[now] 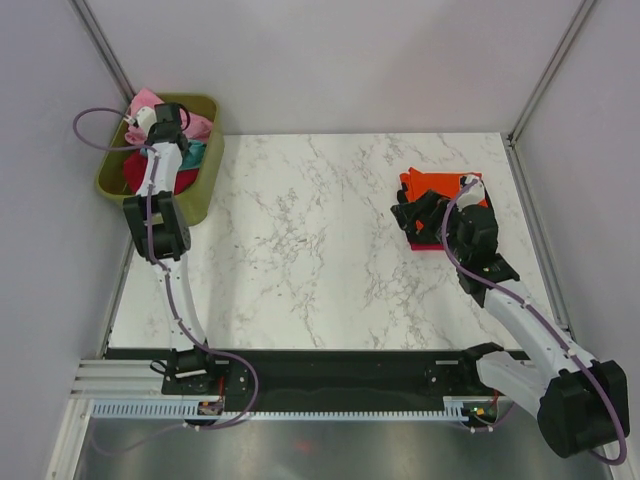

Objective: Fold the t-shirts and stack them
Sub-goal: Grab the tshirt from the pile, then move the tshirt to the center of the board

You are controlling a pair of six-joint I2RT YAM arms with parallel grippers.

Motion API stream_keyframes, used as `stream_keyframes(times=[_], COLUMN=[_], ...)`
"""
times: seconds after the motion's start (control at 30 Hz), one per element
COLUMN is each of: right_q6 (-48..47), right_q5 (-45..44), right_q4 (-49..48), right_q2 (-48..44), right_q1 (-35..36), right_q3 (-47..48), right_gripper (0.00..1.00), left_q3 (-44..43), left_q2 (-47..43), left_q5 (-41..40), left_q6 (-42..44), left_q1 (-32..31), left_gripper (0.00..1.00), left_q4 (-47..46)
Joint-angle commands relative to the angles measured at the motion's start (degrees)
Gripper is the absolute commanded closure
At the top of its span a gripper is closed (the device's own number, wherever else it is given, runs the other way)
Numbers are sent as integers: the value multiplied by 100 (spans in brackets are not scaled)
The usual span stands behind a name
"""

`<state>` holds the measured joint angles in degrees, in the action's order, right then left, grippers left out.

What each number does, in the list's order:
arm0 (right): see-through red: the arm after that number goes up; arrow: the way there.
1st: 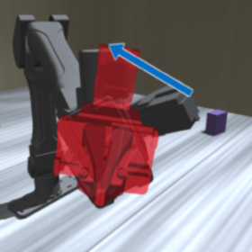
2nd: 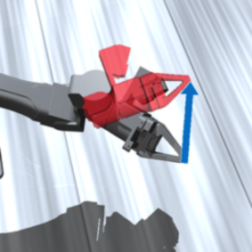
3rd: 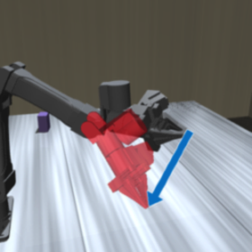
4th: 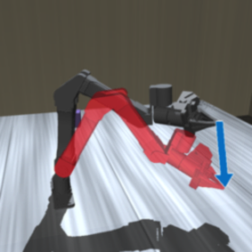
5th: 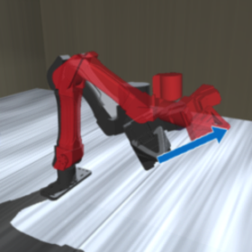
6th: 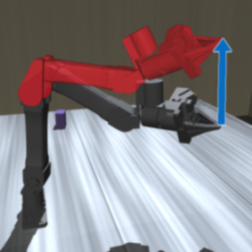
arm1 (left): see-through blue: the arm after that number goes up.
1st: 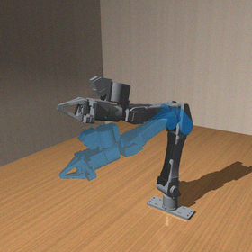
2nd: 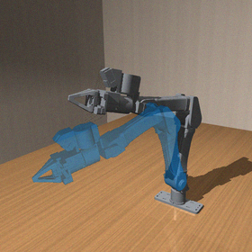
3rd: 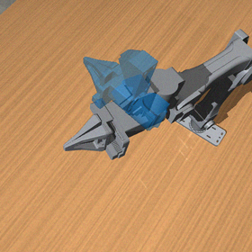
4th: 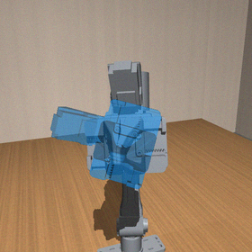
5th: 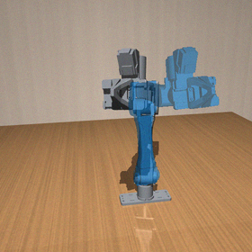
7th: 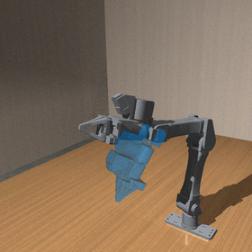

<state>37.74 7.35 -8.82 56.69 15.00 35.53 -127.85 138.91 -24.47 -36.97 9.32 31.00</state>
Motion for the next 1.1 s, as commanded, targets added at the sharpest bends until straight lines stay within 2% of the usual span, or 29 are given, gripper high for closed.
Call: stream_keyframes(times=[0.0, 0.27, 0.37, 0.57, 0.67, 0.7, 0.77, 0.8, 0.9, 1.07], right_q6=[23, -117, -179, -319, -390, -416, -434, -460, -478, -548], right_q5=[108, 117, 143, 126, 73, 64, 29, 20, -50, -155], right_q4=[-208, -155, -138, -33, -32, -41, -50, -50, -41, 29], right_q2=[105, 281, 325, 352, 326, 326, 334, 352, 335, 203], right_q1=[-6, -6, -6, -6, -6, -6, -6, -15, -6, -15], right_q3=[33, 138, 174, 279, 262, 262, 244, 244, 244, 270], right_gripper=[3, 4, 4, 3, 2, 2, 2, 2, 2, 2], left_q3=[49, 1269, 1596, 1975, 1861, 1773, 1343, 994, 578, 664], left_q2=[-627, -2621, -3639, -4986, -5540, -5629, -5831, -5866, -5937, -6016], left_q5=[-5, 21, 74, 399, 434, 286, 57, -48, 230, 882], left_q6=[-117, -153, -153, -354, -302, -224, 84, 172, 112, -679], left_q1=[43, -36, -123, -676, -1387, -1859, -2397, -2905, -3557, -3894], left_gripper=[98, 98, 98, 98, 98, 98, 98, 98, 98, 98], left_q4=[-77, -77, -68, -68, -94, -103, -103, -112, -112, -147])
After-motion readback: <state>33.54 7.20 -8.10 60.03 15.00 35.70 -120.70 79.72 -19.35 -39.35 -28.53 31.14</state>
